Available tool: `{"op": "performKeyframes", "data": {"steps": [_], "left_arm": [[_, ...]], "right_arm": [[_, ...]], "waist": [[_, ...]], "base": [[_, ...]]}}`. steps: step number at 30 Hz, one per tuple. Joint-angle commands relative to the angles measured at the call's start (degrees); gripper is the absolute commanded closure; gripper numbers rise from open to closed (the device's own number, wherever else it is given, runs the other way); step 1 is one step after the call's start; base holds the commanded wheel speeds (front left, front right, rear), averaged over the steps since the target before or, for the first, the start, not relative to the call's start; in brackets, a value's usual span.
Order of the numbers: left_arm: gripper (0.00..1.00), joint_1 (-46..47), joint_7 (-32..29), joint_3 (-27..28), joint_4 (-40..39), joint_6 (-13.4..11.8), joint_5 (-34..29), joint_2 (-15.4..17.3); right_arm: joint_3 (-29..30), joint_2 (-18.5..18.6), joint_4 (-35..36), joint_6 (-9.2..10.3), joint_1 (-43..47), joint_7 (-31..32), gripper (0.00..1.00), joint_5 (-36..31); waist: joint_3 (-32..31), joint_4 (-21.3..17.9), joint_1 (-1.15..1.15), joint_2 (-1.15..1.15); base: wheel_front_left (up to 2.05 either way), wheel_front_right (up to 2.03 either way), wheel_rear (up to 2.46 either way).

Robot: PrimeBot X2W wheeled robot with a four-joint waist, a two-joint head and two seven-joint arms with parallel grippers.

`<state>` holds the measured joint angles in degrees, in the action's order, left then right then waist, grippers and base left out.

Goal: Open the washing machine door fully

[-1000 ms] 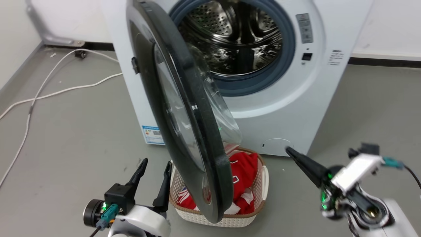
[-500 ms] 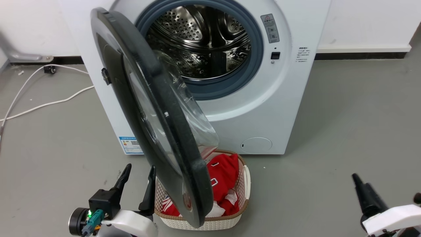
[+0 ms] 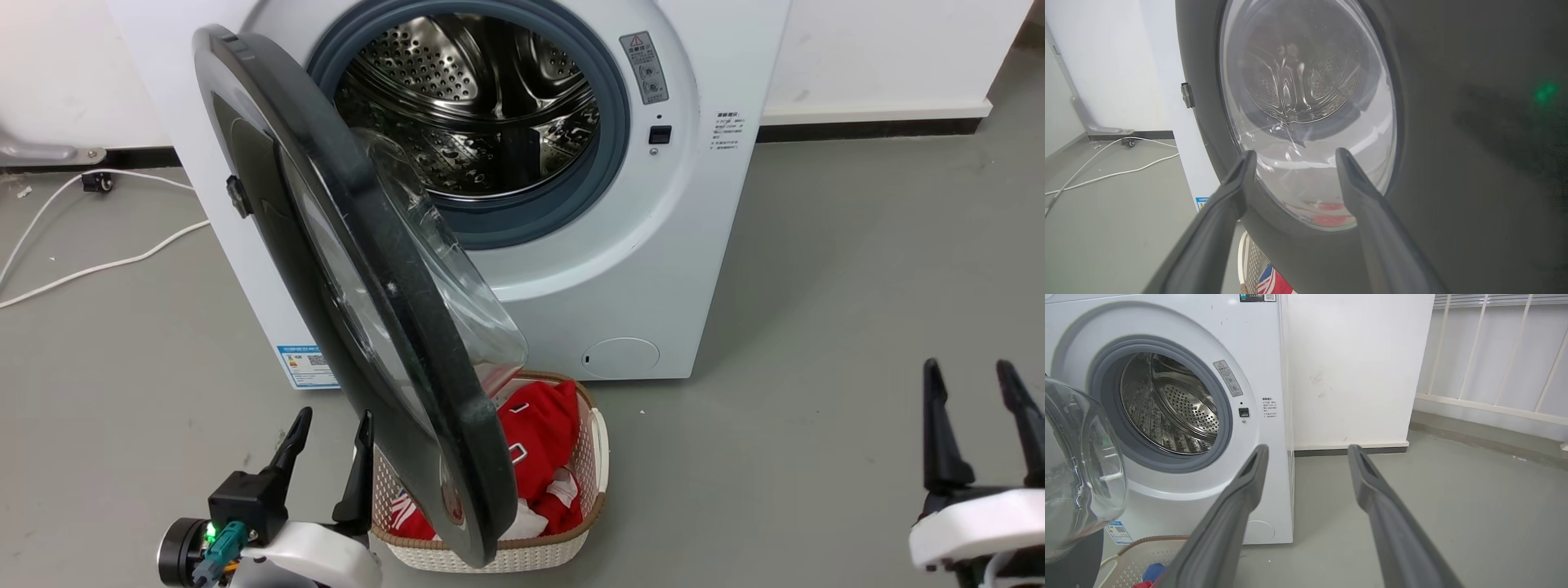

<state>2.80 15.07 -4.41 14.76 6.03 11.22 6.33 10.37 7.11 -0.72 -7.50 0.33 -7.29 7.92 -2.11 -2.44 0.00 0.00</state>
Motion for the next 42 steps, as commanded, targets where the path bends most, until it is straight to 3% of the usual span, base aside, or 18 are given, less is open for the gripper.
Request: {"op": "performKeyframes", "data": {"steps": [1, 8, 15, 24, 25, 26, 27, 28, 35, 42], "left_arm": [[0.0, 0.51, 0.15, 0.17, -0.21, -0.27, -0.42, 0.1], [0.0, 0.38, 0.15, 0.42, -0.01, -0.41, -0.4, 0.13], [0.0, 0.49, 0.15, 0.54, 0.27, -0.67, -0.87, 0.66], [0.0, 0.3, 0.15, 0.54, 0.47, -0.98, -0.61, 0.72], [0.13, 0.28, 0.15, 0.56, 0.58, -0.97, -0.48, 0.76], [0.53, 0.3, 0.15, 0.46, 0.74, -0.85, -0.29, 0.79], [0.81, 0.38, 0.13, 0.36, 0.89, -0.71, -0.18, 0.85], [0.97, 0.5, 0.13, 0.31, 1.02, -0.6, 0.03, 0.95], [1.0, 1.19, -0.11, 0.75, 0.46, -1.36, 0.71, 1.37], [1.0, 4.15, -0.9, 2.8, -5.76, -3.41, 1.76, 1.82]], "right_arm": [[-0.13, -1.24, 1.7, 0.01, 1.91, 0.9, 0.0, -1.97], [-2.54, -3.82, 4.05, 0.01, 7.15, 2.65, 0.0, -4.38], [-5.87, -4.18, 2.58, 0.01, 7.85, 1.62, 0.0, -4.52], [-6.01, -4.28, 2.73, 0.01, 7.52, 1.35, 0.0, -4.6], [-6.09, -4.28, 2.78, 0.01, 7.55, 1.36, 0.0, -4.56], [-6.17, -4.29, 2.83, 0.01, 7.58, 1.39, 0.0, -4.3], [-6.23, -4.3, 2.89, 0.01, 7.58, 1.35, 0.0, -3.99], [-6.25, -4.29, 2.91, 0.01, 7.58, 1.36, 0.0, -3.87], [-6.12, -4.3, 2.75, 0.01, 7.47, 1.54, 0.0, -2.89], [-6.13, -4.3, 1.83, 0.01, 7.12, 1.27, 0.0, -2.32]], "waist": [[0.01, 0.07, 0.0, 0.0], [-0.17, 0.58, 0.0, 0.0], [-0.32, 0.51, 0.0, 0.0], [-0.47, 0.68, 0.0, 0.0], [-0.48, 0.67, 0.0, 0.0], [-0.46, 0.66, 0.0, 0.0], [-0.43, 0.66, 0.0, 0.0], [-0.4, 0.66, 0.0, 0.0], [-0.41, 0.79, 0.0, 0.0], [-0.59, 1.17, 0.0, 0.0]], "base": [[0.0, 0.0, 0.0], [0.0, 0.0, 0.0], [0.0, 0.0, 0.0], [0.0, 0.0, 0.0], [0.0, 0.0, 0.0], [0.0, 0.0, 0.0], [0.0, 0.0, 0.0], [0.0, 0.0, 0.0], [0.0, 0.0, 0.0], [0.0, 0.0, 0.0]]}}
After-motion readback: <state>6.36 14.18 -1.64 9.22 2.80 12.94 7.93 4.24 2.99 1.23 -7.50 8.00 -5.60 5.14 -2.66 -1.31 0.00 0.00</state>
